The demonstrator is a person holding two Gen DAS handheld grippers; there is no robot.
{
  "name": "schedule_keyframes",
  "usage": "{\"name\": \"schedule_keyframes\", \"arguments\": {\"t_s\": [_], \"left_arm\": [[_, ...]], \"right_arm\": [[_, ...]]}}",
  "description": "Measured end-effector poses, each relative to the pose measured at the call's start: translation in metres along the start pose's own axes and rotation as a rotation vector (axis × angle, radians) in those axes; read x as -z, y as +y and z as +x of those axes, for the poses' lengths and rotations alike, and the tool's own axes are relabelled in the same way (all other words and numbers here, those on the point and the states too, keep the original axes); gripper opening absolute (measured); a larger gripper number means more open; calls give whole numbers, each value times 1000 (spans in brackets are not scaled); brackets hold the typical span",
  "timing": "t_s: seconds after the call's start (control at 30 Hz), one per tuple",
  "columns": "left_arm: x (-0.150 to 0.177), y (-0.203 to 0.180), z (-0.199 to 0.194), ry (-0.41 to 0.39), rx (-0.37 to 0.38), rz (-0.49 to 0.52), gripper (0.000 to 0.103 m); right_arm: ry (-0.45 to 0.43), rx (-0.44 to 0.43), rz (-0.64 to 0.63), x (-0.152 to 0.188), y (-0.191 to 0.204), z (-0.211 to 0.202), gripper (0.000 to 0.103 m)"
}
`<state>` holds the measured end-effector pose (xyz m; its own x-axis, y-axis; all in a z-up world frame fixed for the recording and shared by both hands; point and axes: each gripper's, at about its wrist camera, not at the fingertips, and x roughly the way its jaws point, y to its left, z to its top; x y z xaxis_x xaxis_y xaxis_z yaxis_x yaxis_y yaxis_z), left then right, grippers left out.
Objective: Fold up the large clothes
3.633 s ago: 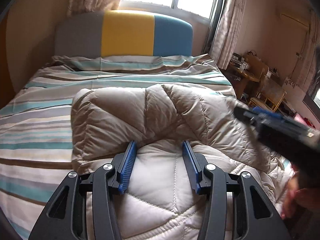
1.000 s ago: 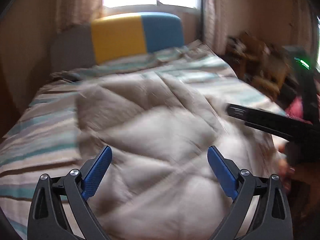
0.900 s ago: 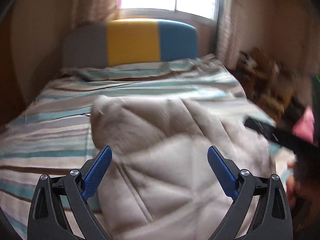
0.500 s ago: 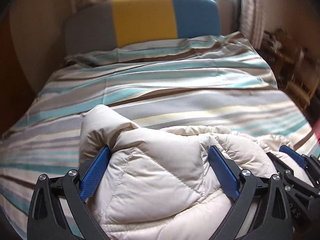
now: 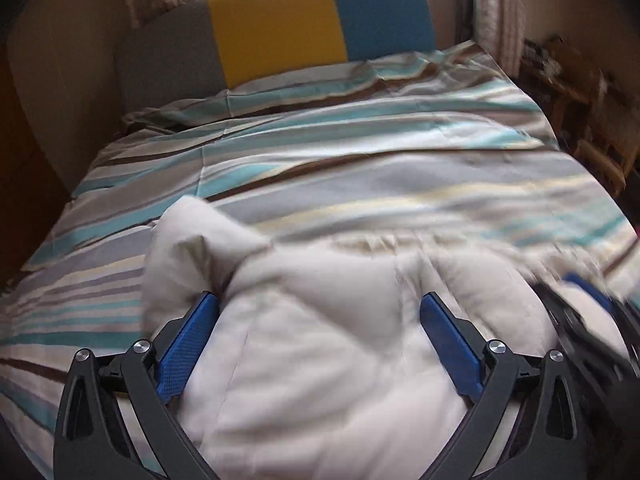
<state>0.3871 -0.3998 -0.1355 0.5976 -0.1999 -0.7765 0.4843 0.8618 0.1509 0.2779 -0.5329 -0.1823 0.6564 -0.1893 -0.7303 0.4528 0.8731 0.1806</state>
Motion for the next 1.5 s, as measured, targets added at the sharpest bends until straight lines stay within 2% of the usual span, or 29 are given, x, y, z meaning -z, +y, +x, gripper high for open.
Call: {"name": "schedule_keyframes", "arguments": {"t_s": [0.07, 0.13, 0.17, 0.2, 0.27, 0.37, 0.5, 0.6, 0.73, 0.93, 1.2, 1.33, 1.5], "left_arm": [[9, 3, -26, 0, 3, -20, 100], [26, 5, -53, -31, 49, -83, 100], [35, 2, -59, -44, 49, -93, 100], [41, 0, -62, -57, 32, -85, 100], [61, -9, -63, -135, -29, -30, 100], [75, -4, -61, -218, -5, -53, 100], [77, -6, -49, -257, 15, -52, 100], [69, -10, -38, -226, 8, -36, 100], [69, -8, -46, -212, 18, -37, 100], [74, 28, -72, -150, 165, -72, 100], [97, 85, -82, -82, 240, -226, 100], [113, 107, -78, -48, 292, -312, 100], [119, 119, -69, 12, 386, -343, 100]], "right_arm": [[-2, -10, 8, -1, -3, 0, 47], [-13, -7, 11, 0, -2, -2, 47], [-26, 0, 9, 0, -1, -6, 48], [-45, -1, 6, 1, -1, -12, 49], [-72, -25, 13, 4, -2, -29, 51], [-102, -48, 35, 14, -7, -47, 58], [-108, -49, 54, 22, -12, -43, 58], [-90, -31, 62, 19, -12, -32, 59], [-78, -18, 43, 19, -8, -34, 61], [-79, -48, 54, 22, -11, -62, 81], [-60, -102, 109, 48, -26, -108, 91], [-11, -104, 127, 61, -32, -120, 91], [89, -124, 202, 77, -52, -119, 97]]}}
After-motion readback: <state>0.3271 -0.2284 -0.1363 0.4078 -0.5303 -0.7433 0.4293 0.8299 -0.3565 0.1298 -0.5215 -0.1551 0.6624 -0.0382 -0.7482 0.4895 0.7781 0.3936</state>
